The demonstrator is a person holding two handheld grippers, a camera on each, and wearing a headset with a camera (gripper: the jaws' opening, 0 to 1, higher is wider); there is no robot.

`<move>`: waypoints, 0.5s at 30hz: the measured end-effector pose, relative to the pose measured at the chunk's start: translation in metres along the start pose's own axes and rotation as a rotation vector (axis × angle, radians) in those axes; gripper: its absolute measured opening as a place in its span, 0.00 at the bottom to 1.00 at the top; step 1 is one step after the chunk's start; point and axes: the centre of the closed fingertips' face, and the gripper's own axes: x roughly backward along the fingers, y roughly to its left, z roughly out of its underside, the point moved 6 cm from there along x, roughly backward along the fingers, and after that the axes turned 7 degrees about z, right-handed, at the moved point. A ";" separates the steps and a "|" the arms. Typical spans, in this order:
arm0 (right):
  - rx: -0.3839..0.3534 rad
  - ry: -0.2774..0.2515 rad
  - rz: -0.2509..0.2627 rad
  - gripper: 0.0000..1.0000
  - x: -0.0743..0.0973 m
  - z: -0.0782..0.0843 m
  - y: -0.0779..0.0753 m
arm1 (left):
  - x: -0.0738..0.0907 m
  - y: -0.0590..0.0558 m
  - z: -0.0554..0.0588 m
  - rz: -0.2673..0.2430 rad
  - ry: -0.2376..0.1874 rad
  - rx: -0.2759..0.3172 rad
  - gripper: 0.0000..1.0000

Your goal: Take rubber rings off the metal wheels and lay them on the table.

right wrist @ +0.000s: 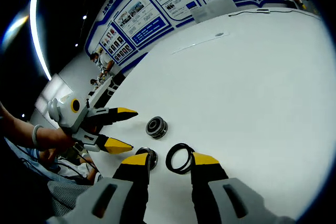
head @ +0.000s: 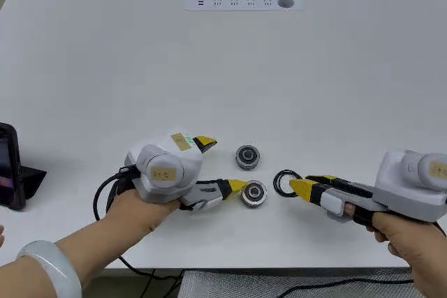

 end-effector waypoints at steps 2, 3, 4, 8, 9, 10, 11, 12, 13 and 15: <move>0.024 0.015 -0.005 0.38 0.000 0.003 -0.001 | 0.002 0.000 0.001 0.000 0.000 -0.001 0.57; 0.066 0.007 -0.004 0.41 -0.001 0.002 -0.003 | 0.002 0.001 0.002 0.001 0.000 0.000 0.57; 0.087 0.013 -0.004 0.43 -0.001 0.003 -0.002 | 0.003 0.001 0.003 0.003 -0.002 0.003 0.57; 0.200 0.008 -0.009 0.50 -0.002 0.003 0.002 | 0.008 0.000 0.006 0.011 -0.010 0.005 0.57; 0.237 0.008 -0.015 0.52 -0.003 0.003 0.004 | 0.009 -0.001 0.007 0.014 -0.011 0.003 0.57; 0.268 0.007 -0.016 0.54 -0.003 0.003 0.006 | 0.011 -0.001 0.007 0.017 -0.012 0.003 0.57; 0.309 0.007 -0.021 0.56 -0.004 0.002 0.008 | 0.012 -0.003 0.007 0.020 -0.016 0.002 0.57; 0.335 0.009 -0.020 0.58 -0.004 0.003 0.009 | 0.014 -0.004 0.006 0.022 -0.018 0.002 0.57; 0.358 0.017 -0.021 0.59 -0.004 0.003 0.010 | 0.015 -0.004 0.007 0.023 -0.022 0.002 0.57; 0.412 0.040 -0.023 0.60 -0.005 0.006 0.011 | 0.018 -0.005 0.007 0.021 -0.019 -0.001 0.57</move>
